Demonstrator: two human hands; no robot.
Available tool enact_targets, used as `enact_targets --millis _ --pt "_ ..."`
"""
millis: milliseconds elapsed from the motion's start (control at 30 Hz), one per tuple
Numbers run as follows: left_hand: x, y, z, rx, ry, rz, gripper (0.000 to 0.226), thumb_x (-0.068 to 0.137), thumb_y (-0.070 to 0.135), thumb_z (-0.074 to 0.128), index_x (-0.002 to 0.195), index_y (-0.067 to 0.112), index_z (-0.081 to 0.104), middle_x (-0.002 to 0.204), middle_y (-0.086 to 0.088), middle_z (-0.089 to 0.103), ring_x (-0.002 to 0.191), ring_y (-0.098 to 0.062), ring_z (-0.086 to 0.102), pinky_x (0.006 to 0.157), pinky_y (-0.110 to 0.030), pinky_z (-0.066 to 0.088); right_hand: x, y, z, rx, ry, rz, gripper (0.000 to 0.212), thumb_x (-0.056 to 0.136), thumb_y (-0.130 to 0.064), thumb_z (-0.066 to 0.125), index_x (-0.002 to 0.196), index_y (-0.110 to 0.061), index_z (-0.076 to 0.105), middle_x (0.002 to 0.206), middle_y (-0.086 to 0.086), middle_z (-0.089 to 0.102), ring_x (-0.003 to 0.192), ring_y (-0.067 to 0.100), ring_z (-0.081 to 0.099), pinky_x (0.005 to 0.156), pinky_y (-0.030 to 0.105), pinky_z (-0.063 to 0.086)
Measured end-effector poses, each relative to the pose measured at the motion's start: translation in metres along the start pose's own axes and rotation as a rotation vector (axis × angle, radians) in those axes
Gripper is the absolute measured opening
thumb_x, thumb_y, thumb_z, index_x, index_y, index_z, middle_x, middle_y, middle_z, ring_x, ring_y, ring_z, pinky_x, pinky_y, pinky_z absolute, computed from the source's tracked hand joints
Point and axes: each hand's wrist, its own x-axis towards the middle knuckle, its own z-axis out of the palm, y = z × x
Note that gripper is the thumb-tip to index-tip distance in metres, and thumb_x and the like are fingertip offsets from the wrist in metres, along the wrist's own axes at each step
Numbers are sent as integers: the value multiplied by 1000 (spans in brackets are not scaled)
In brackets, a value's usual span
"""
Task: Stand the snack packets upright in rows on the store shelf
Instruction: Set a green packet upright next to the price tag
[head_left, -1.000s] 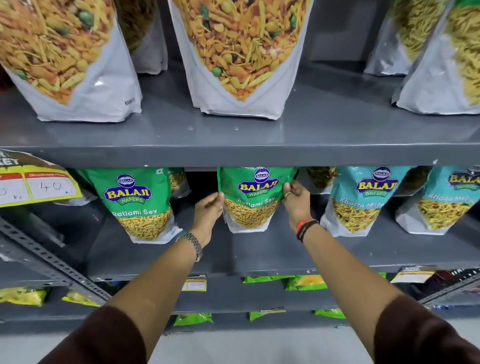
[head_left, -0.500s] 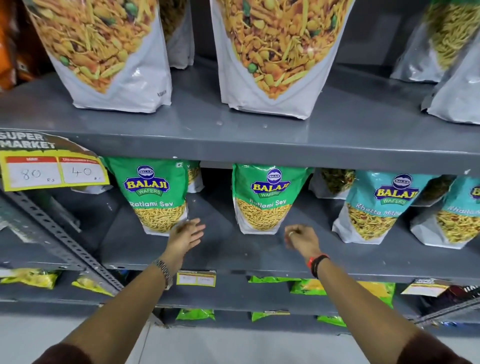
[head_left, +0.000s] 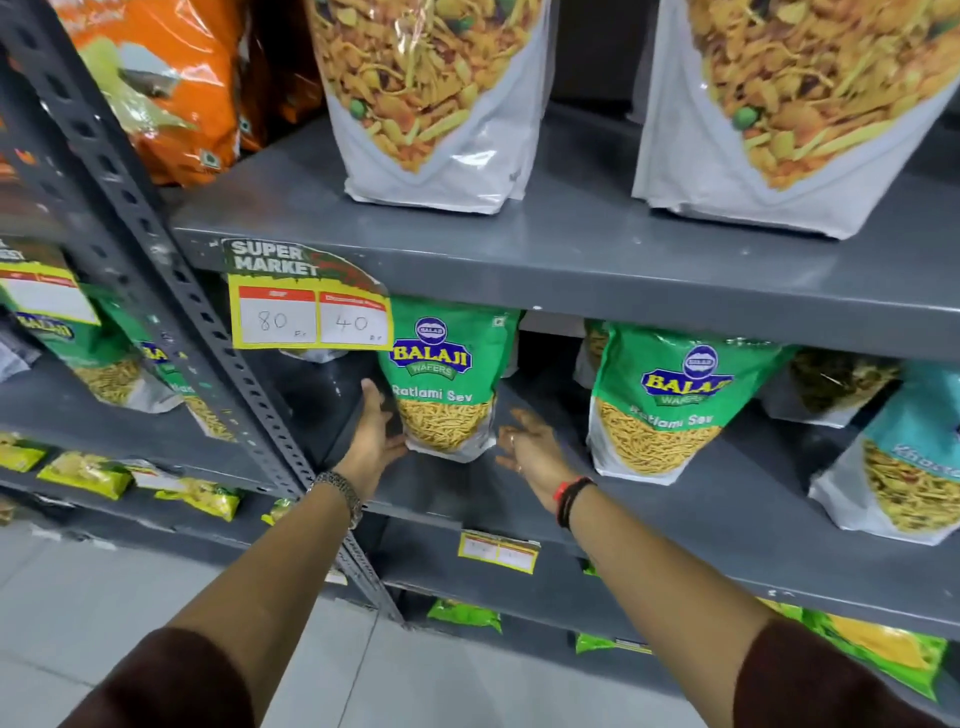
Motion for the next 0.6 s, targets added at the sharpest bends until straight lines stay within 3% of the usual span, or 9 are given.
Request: enact_targets --millis 100,167,233,333,433,500,533,600 --pt "1 3 3 -1 -48 -15 81 85 69 8 146 22 32 153 -4 35 132 -37 42 106 -45 34 9 5 21 51 -4 -13 46 89 1 39 132 -12 48 126 17 61 95 21 55 74 31 47" --pt "4 2 6 -20 -63 -8 85 82 73 7 144 22 35 151 -3 39 129 -34 45 100 -41 37 16 10 27 50 28 -36 44 88 -2 39 127 -15 56 127 18 62 98 23 60 81 36 48" --pt "7 1 6 -27 -64 -9 87 80 75 7 144 23 35 150 -1 40 127 -33 47 98 -40 38 22 10 27 45 51 -43 45 89 -5 40 130 -17 53 129 13 62 110 26 61 87 37 48" --pt "10 3 8 -11 -64 -7 85 81 74 7 145 24 33 151 0 39 129 -32 46 103 -41 37 26 8 23 61 49 -45 46 90 -2 38 133 -15 49 129 12 61 117 28 59 80 29 50" --pt "7 0 9 -32 -48 10 80 85 69 10 146 22 31 149 0 39 132 -31 43 107 -42 34 25 9 19 -27 51 -60 45 92 -4 39 134 -15 48 135 9 56 122 25 53 95 35 46" --pt "3 -11 9 -23 15 31 67 91 60 20 137 17 43 127 0 51 118 -25 52 104 -39 39 21 18 9 -127 76 -70 44 92 -3 39 134 -11 46 138 9 52 124 22 50 103 35 42" --pt "0 -19 9 -29 66 33 50 95 50 28 119 15 53 109 0 55 101 -22 56 94 -35 45 19 25 1 -155 97 -82 43 91 0 38 132 -8 48 135 11 54 117 19 54 100 32 44" --pt "-2 -36 13 -78 170 -4 16 96 26 42 91 14 51 81 -1 50 72 -15 51 75 -30 49 10 42 -23 -208 131 -156 37 87 8 38 114 -5 61 122 18 61 91 6 60 88 29 45"
